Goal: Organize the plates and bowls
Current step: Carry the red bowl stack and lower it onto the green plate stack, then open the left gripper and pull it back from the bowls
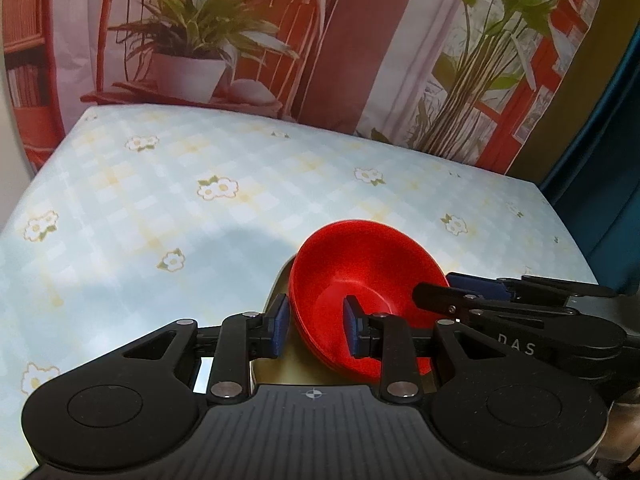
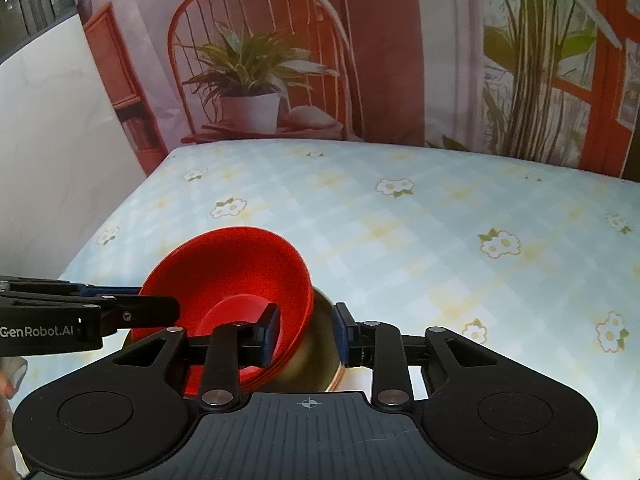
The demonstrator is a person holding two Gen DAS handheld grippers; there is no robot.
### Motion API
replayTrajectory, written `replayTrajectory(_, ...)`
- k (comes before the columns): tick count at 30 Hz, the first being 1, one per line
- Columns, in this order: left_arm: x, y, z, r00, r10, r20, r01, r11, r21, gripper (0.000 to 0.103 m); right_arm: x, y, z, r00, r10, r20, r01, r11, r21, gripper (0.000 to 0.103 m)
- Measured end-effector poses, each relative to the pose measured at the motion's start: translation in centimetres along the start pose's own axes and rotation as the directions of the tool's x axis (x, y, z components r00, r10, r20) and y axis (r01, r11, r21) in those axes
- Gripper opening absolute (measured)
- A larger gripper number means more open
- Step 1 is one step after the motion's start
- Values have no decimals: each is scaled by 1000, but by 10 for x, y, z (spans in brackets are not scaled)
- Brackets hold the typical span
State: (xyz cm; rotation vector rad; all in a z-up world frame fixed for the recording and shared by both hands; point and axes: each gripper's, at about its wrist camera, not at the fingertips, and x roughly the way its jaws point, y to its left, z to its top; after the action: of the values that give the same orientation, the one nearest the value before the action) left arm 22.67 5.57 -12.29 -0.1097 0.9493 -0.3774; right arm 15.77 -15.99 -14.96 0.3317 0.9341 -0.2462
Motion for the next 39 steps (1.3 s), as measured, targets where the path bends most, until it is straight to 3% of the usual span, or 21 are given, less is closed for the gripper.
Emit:
replayTrajectory(9,-17,-9,4,998,28,47,-30,999,35,36,-19,-5,3,999,-16,38,16,1000,-5,36)
replayTrajectory(23,-59,-36,6,984,77,159,-92,992,90,60,-63,-17,1,992,-55,113,56,998,-11,49)
replayTrajectory(32,-94,-42,3,965,101,243,-124,989,82,79,-99,-22,0,981,-83,173,85,996,-5,60)
replayTrajectory(37,-119,-48,-1,940,150,306,-182,980,77,101,-121,-23,0,971,-107,214,109,994,5,72)
replayTrajectory(39,-130,-49,-4,927,173,334,-208,976,71,103,-130,-21,1,963,-133,232,138,990,-7,78)
